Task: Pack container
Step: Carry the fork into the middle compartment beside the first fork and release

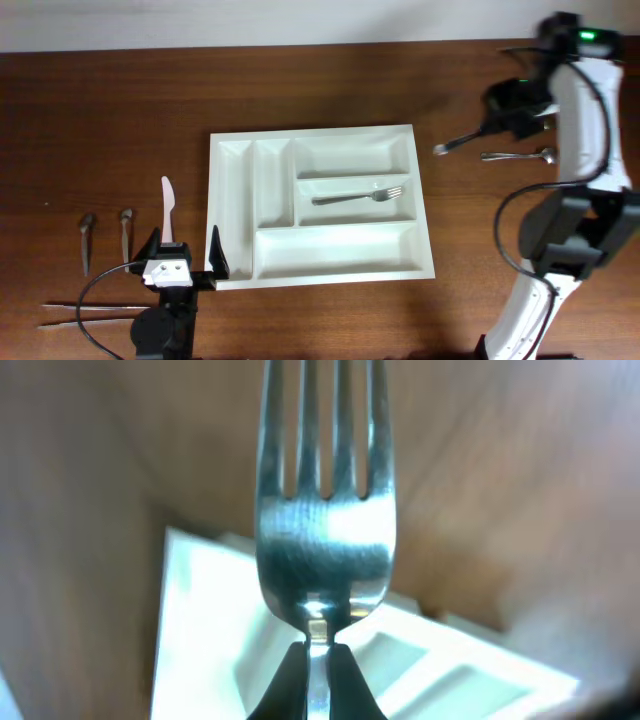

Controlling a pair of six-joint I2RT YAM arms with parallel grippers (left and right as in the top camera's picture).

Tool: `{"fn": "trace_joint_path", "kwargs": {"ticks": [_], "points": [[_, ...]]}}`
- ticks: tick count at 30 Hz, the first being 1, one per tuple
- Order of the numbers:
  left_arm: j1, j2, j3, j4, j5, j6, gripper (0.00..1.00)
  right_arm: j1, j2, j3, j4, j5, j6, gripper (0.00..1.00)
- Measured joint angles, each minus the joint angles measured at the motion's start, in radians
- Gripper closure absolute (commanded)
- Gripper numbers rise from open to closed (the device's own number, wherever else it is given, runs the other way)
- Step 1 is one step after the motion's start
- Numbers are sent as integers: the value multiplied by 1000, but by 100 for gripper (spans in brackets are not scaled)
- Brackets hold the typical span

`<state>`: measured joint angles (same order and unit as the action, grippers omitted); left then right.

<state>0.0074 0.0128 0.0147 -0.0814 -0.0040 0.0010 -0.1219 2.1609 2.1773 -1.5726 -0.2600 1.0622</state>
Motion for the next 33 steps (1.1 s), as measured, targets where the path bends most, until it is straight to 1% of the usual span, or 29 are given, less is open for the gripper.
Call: {"fn": "trace_joint_path", "kwargs": {"ticks": [6, 12, 19, 25, 27, 29, 31, 33], "points": [[0, 0, 0, 0, 0, 0, 1, 187, 0, -21, -17, -4, 246, 96], [0, 0, 0, 0, 0, 0, 1, 330, 0, -21, -18, 10, 423, 95], [0, 0, 0, 0, 0, 0, 1, 440, 0, -27, -41, 84, 531, 90], [0, 0, 0, 0, 0, 0, 1, 481, 0, -84, -36, 104, 583, 86], [0, 0, 0, 0, 0, 0, 1, 484, 0, -122, -32, 106, 590, 82], [0, 0, 0, 0, 0, 0, 1, 484, 0, -161, -24, 106, 596, 81], [0, 0, 0, 0, 0, 0, 1, 484, 0, -193, -14, 113, 599, 72], [0, 0, 0, 0, 0, 0, 1, 483, 0, -201, 23, 126, 583, 58]]}}
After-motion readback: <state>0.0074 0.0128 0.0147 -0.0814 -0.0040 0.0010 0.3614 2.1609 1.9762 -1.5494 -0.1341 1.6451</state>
